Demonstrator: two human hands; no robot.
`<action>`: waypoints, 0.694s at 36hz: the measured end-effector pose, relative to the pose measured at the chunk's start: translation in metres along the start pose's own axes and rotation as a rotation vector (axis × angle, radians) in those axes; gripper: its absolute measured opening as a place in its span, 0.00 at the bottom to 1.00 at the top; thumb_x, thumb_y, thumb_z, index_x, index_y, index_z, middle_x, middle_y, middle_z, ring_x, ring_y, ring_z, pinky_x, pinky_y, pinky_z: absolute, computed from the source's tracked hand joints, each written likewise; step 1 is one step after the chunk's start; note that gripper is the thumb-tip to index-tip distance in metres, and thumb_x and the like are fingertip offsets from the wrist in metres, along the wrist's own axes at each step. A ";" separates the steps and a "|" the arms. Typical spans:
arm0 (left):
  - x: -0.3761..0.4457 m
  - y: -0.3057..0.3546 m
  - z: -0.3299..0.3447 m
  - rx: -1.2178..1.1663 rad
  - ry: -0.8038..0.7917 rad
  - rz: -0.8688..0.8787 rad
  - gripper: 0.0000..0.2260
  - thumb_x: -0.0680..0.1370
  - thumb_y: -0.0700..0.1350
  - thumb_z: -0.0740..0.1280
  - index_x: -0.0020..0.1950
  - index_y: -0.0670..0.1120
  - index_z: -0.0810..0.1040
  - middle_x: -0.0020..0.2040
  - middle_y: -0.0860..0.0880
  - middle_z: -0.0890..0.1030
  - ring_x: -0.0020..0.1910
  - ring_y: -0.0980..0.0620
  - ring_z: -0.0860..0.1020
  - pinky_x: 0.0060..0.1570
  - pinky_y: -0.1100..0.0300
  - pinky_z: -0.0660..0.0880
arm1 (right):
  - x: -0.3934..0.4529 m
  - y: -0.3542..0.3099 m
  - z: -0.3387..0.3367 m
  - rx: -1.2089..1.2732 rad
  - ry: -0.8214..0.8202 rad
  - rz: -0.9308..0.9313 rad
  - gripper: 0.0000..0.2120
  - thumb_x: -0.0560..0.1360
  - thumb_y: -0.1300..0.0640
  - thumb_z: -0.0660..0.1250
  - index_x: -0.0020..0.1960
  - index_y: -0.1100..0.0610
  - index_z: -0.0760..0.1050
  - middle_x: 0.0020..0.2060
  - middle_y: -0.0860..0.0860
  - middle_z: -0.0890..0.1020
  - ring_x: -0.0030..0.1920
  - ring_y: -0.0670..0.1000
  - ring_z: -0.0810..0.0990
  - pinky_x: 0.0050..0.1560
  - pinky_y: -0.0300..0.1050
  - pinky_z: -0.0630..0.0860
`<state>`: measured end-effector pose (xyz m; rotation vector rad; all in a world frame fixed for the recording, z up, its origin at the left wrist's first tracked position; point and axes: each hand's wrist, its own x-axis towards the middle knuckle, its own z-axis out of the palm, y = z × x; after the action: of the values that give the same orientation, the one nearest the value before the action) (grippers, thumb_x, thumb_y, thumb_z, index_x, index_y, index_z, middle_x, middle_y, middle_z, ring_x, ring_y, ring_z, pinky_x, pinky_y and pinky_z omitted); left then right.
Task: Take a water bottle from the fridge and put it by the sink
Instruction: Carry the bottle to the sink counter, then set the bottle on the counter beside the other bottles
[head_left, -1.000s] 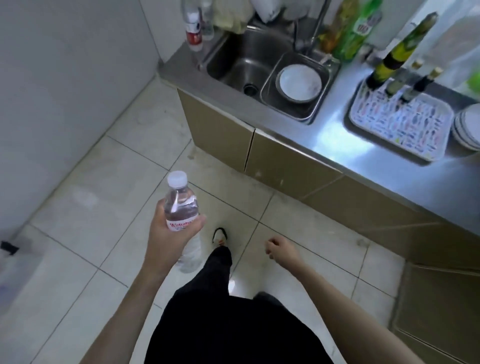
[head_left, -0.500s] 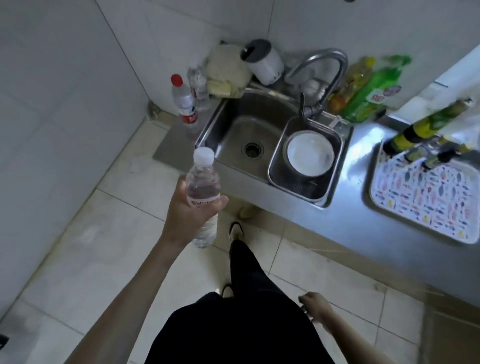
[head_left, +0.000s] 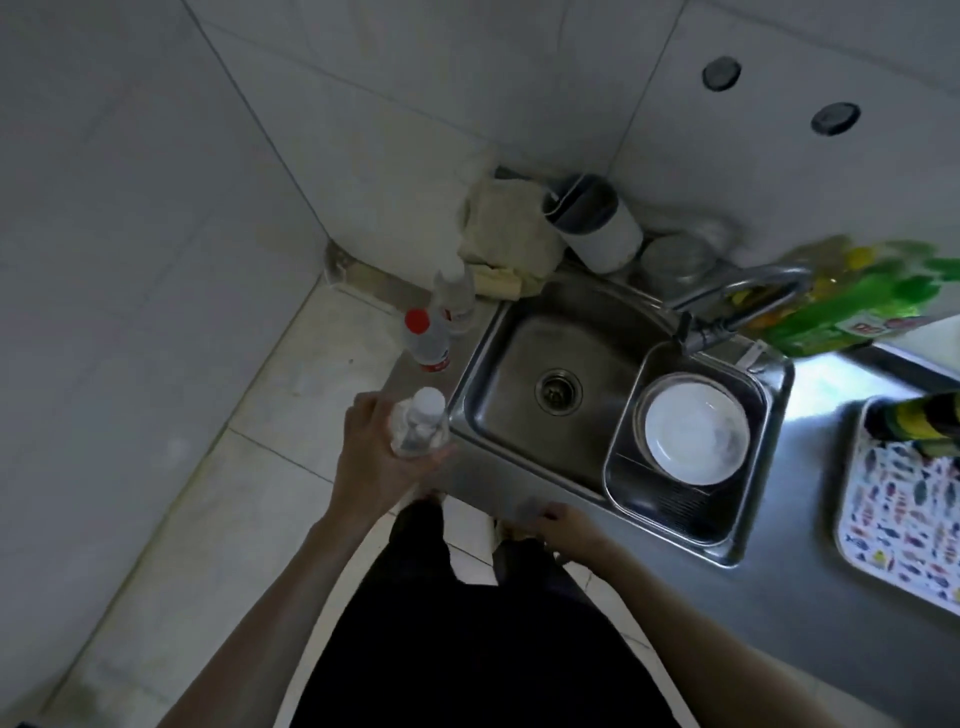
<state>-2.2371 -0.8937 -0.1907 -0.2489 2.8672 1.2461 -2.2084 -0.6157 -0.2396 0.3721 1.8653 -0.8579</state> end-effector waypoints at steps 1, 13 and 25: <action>0.011 -0.010 0.001 0.031 -0.024 0.020 0.34 0.62 0.67 0.76 0.60 0.49 0.74 0.55 0.50 0.74 0.55 0.44 0.75 0.50 0.52 0.77 | 0.007 -0.005 0.001 -0.008 0.007 0.011 0.06 0.82 0.50 0.66 0.56 0.50 0.77 0.42 0.51 0.78 0.35 0.48 0.75 0.30 0.37 0.73; 0.098 -0.093 0.014 -0.069 -0.349 0.018 0.36 0.67 0.56 0.83 0.70 0.55 0.69 0.62 0.65 0.69 0.56 0.66 0.76 0.54 0.71 0.75 | 0.021 -0.012 0.067 0.118 0.092 0.347 0.09 0.80 0.53 0.62 0.44 0.54 0.76 0.44 0.55 0.80 0.45 0.53 0.78 0.48 0.46 0.75; 0.114 -0.088 0.011 -0.091 -0.439 -0.063 0.44 0.64 0.62 0.80 0.76 0.58 0.65 0.60 0.73 0.69 0.59 0.81 0.73 0.47 0.82 0.72 | 0.004 0.002 0.112 0.262 0.132 0.409 0.14 0.77 0.54 0.62 0.36 0.61 0.74 0.43 0.61 0.82 0.41 0.55 0.80 0.40 0.47 0.73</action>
<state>-2.3368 -0.9614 -0.2701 -0.0549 2.4182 1.2393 -2.1342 -0.6935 -0.2710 0.9565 1.7102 -0.8074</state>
